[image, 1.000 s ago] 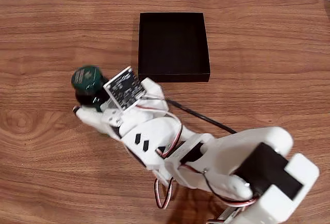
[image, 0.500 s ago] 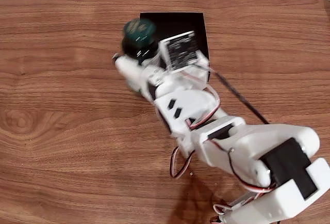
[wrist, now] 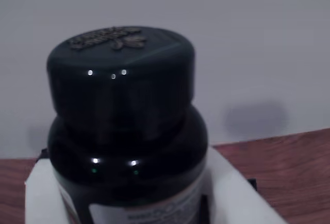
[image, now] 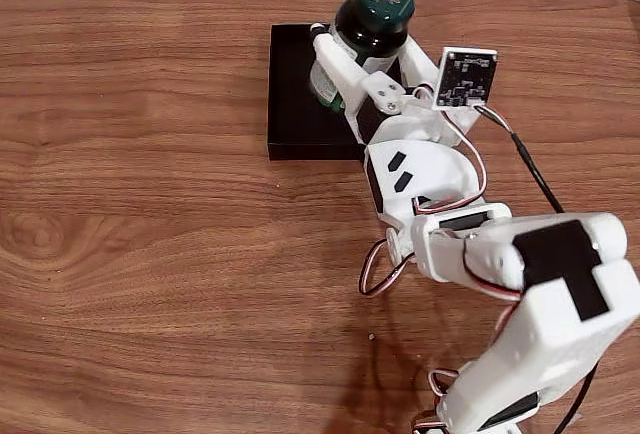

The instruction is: Pick up the pill bottle and place it in the black box.

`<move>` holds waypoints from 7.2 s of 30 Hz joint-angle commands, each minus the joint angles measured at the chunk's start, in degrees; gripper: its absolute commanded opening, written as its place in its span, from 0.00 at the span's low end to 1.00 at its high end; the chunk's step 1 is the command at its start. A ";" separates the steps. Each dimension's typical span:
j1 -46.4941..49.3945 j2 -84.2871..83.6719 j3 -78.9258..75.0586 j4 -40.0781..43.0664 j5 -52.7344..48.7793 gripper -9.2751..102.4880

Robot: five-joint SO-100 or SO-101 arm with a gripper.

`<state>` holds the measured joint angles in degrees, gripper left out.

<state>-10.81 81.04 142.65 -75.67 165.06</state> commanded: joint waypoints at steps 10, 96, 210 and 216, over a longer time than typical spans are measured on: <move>-0.53 -10.72 -8.88 -11.78 4.31 0.21; -2.11 -37.97 -31.29 -4.66 18.54 0.27; 3.87 102.30 27.25 113.03 16.52 0.09; 5.19 105.64 30.85 114.52 16.35 0.09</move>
<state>-6.59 184.31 174.11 37.62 181.58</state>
